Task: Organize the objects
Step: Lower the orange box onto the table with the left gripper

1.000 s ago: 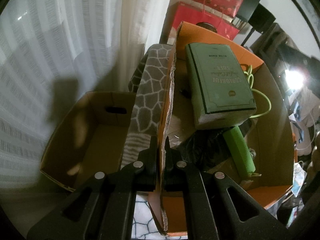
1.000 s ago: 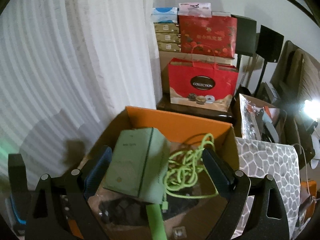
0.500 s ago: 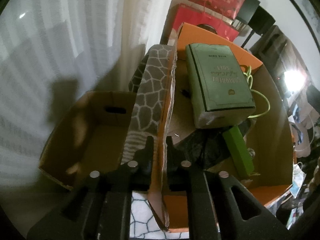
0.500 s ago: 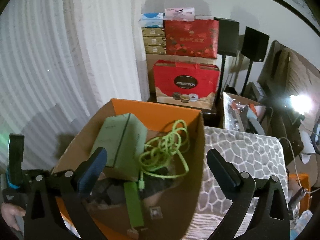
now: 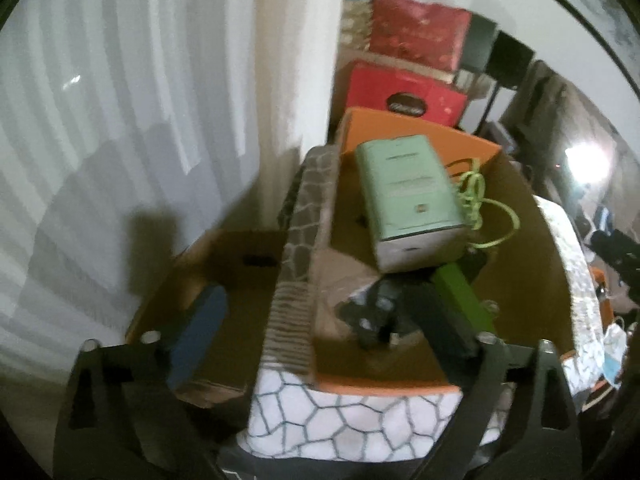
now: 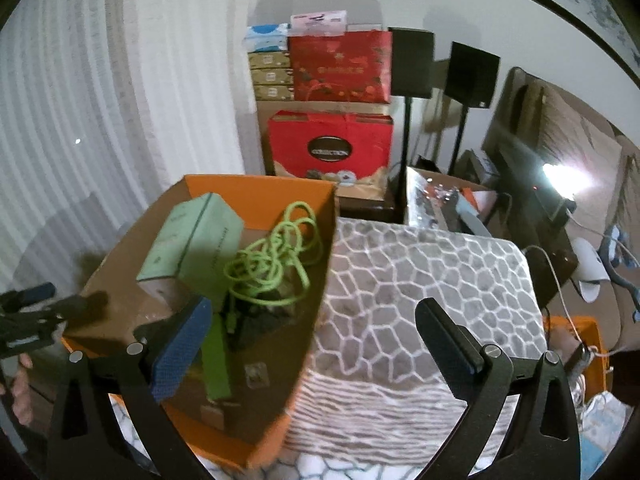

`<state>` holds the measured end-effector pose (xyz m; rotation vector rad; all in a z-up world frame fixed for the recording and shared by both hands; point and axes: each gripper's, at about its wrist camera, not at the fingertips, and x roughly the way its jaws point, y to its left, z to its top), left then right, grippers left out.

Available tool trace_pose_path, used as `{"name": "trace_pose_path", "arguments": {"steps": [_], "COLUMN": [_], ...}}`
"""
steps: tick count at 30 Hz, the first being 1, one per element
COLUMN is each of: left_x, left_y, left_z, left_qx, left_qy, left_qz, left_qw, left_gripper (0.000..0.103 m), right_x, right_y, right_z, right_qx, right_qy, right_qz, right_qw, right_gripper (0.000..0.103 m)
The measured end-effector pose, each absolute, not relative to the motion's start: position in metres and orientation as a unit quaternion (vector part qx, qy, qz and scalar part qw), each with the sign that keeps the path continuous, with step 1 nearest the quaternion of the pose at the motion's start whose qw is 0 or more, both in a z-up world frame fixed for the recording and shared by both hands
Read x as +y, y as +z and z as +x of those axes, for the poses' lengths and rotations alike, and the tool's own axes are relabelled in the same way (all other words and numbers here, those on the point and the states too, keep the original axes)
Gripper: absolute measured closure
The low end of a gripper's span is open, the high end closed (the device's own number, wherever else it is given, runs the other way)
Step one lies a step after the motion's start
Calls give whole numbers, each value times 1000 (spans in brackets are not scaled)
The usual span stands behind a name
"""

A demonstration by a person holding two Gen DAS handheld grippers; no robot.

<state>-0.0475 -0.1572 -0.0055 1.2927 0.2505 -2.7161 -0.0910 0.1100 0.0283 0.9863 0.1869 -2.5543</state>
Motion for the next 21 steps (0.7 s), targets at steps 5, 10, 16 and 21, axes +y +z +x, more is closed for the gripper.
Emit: {"name": "trace_pose_path", "arguments": {"steps": [5, 10, 16, 21], "left_x": [-124, -86, -53, -39], "left_y": [8, 15, 23, 31], "left_z": [-39, -28, -13, 1], "left_qx": [55, 38, 37, 48], "left_qy": [-908, -915, -924, -928], "left_qz": [414, 403, 380, 369], "left_qw": [38, 8, -8, -16], "left_gripper": [1, 1, 1, 1], "right_x": [140, 164, 187, 201], "right_y": [28, 27, 24, 25], "right_z": [-76, -61, -43, -26], "right_qx": [62, 53, 53, 49], "right_qy": [-918, -922, -927, -932], "right_qz": [348, 346, 341, 333], "right_qw": [178, 166, 146, 133], "right_gripper": [0, 0, 0, 0]}}
